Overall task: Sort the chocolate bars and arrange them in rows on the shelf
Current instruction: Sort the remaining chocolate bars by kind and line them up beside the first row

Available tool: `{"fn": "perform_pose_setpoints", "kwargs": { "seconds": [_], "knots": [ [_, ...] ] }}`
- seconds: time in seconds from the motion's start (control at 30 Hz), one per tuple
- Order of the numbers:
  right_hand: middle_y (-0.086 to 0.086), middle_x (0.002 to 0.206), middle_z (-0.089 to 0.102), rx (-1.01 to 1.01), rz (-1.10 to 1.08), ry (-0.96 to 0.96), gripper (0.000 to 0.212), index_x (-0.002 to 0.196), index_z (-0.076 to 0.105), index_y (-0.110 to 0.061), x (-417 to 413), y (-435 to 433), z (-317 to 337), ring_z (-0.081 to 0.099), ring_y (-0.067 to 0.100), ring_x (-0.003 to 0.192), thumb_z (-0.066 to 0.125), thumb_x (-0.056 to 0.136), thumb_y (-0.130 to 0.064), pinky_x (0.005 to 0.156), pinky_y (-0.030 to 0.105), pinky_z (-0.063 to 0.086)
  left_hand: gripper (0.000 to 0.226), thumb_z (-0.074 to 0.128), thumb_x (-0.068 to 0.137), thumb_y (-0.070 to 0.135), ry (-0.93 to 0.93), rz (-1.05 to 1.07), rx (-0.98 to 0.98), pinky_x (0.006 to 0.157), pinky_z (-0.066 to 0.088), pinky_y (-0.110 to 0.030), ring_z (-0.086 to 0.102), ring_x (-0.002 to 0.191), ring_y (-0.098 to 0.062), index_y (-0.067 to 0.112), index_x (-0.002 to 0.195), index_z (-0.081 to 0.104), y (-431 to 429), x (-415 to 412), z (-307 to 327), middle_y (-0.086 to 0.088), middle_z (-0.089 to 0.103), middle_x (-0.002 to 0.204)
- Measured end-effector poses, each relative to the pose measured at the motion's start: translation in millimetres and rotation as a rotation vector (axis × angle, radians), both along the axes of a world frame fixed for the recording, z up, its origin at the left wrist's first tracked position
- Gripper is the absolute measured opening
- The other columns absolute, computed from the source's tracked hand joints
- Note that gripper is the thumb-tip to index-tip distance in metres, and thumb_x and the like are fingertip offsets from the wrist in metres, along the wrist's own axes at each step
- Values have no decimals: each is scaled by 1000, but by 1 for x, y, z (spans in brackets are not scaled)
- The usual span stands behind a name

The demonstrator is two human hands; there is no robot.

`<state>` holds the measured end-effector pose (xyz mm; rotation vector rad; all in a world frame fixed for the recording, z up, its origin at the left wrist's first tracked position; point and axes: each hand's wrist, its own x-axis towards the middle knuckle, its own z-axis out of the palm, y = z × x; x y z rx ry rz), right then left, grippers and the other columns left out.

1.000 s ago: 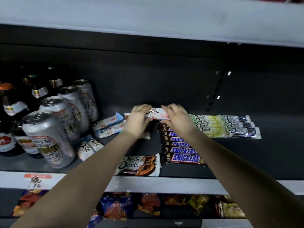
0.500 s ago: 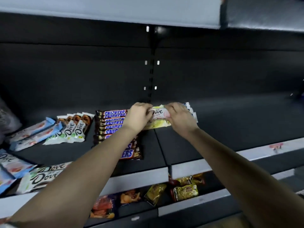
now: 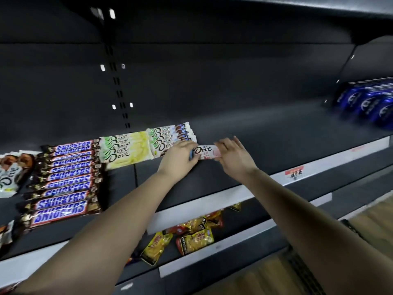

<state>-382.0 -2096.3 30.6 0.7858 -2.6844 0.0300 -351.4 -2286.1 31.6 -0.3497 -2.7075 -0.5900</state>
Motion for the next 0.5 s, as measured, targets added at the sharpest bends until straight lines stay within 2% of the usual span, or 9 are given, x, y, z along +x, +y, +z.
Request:
{"fn": "perform_pose_setpoints", "kwargs": {
  "seconds": [0.13,0.3,0.5],
  "knots": [
    [10,134,44,6,-15,-77,51,136,40,-6,-8,21,-7,44,28,123,55,90,-21,117,37,13,41,47,94,28,-21,49,-91,110,24,-30,39,130,-21,14,131,51,25,-3,-11,-1,49,139],
    [7,135,40,-54,-23,-123,55,139,36,-9,-30,35,-7,40,26,125,54,88,-10,117,32,7,57,40,95,33,-70,281,-136,117,3,-36,16,142,-23,7,144,28,42,-12,-13,-7,25,153],
    [5,137,42,-92,-4,-91,56,143,32,-10,-58,42,-12,43,25,122,49,90,-6,117,35,8,71,35,94,45,-168,511,-167,118,-2,-39,2,145,-25,4,148,12,48,-23,-18,-10,8,157]
  ]
}}
